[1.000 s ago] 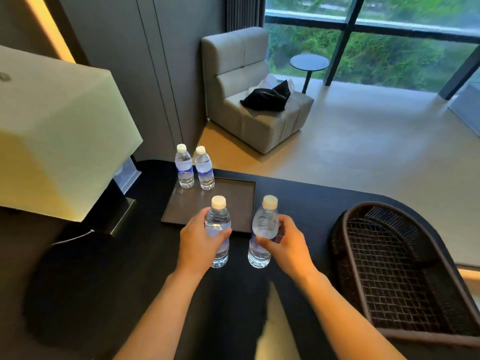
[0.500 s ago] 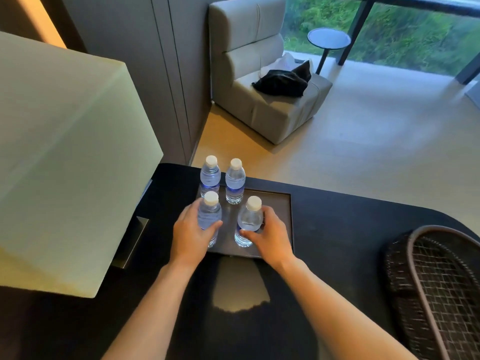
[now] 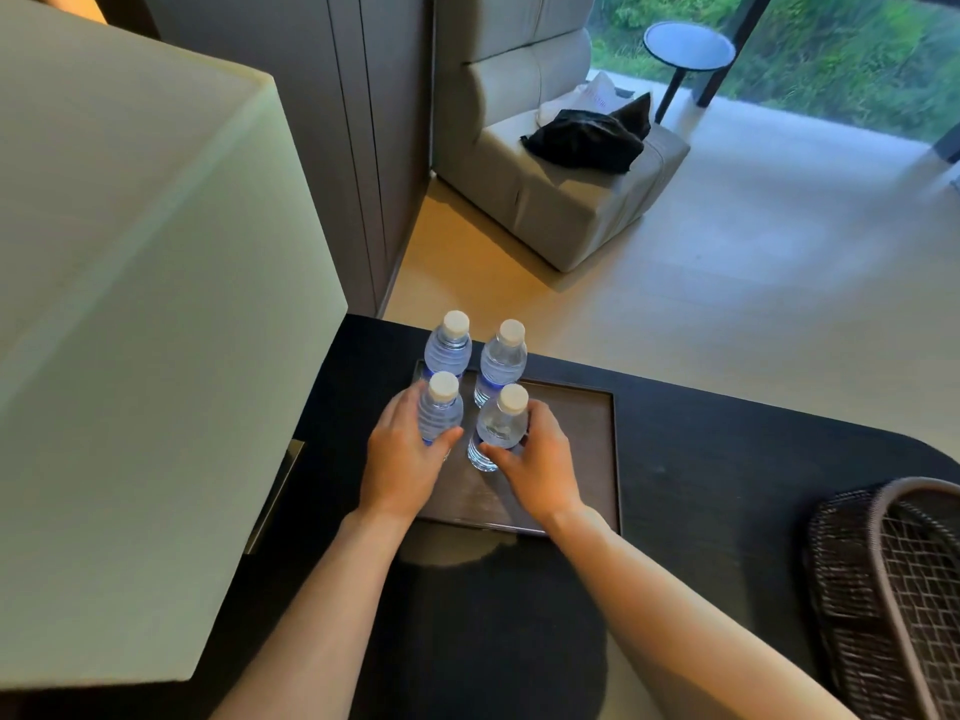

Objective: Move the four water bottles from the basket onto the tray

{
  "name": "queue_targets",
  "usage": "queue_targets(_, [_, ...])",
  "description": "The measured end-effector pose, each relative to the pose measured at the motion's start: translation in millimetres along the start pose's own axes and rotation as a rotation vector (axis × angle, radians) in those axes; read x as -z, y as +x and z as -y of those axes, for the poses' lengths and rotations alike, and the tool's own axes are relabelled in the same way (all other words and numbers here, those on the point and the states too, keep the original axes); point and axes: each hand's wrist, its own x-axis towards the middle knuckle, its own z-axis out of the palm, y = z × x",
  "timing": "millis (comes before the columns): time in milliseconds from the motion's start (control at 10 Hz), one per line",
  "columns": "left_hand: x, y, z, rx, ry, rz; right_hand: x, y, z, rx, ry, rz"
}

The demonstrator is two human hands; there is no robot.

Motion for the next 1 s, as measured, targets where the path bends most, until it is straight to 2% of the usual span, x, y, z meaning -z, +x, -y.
queue_targets(500, [-2.9,21.5,13.1,-0.068,0.009,0.015,-11.9,15.5,1.9,0.029,0.002,-0.024])
queue_targets(900, [-2.7,19.8,10.3,0.011,-0.084,0.023,-14.5,10.6,3.0,0.003,0.012,-0.027])
queue_targets(1000, [-0.9,17.2,4.5,0.084,-0.098,0.028,-14.2,6.8,1.7,-0.022,0.022,-0.033])
